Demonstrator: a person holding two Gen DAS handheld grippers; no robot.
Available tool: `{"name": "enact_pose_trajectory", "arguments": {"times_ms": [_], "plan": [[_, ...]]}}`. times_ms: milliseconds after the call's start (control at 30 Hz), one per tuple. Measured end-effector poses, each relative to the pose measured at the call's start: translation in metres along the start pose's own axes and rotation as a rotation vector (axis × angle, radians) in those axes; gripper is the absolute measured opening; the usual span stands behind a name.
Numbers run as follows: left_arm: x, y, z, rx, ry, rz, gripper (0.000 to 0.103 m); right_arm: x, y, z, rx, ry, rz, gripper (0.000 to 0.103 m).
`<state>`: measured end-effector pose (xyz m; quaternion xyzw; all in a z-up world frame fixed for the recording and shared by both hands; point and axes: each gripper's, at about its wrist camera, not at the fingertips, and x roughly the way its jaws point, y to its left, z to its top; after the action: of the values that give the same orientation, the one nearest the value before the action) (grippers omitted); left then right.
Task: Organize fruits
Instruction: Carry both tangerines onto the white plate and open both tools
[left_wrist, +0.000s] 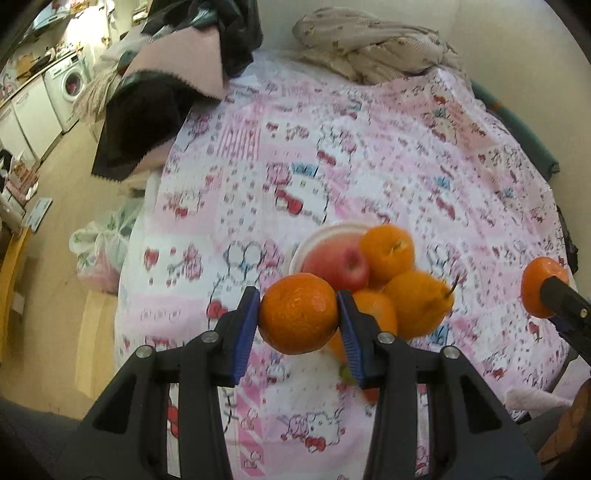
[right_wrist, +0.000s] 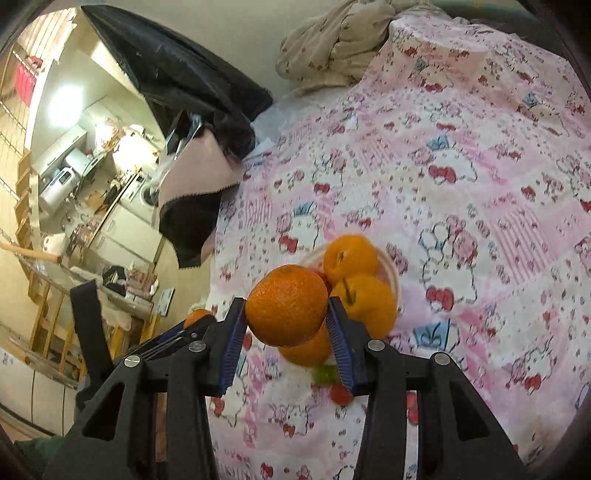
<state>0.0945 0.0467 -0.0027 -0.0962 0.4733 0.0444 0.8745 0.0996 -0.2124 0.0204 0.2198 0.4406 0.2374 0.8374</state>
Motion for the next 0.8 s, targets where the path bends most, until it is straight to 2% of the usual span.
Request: {"name": "enact_pose_trajectory", "arguments": {"times_ms": [200, 367, 600, 800], "plan": [[0.000, -0.008, 0.040, 0.070, -0.056, -0.003, 0.038, 0.005, 0.002, 0.033, -0.020, -0.022, -0.014, 0.046], [0.013, -0.009, 0.061, 0.092, -0.070, 0.000, 0.038, 0.022, 0.004, 0.055, -0.047, -0.022, -0.036, 0.046], [0.047, -0.018, 0.078, 0.111, -0.018, -0.048, 0.038, 0.065, -0.006, 0.065, -0.074, 0.031, -0.081, 0.046], [0.087, -0.021, 0.085, 0.066, 0.065, -0.100, 0.038, 0.098, -0.013, 0.056, -0.101, 0.095, -0.143, 0.046]]}}
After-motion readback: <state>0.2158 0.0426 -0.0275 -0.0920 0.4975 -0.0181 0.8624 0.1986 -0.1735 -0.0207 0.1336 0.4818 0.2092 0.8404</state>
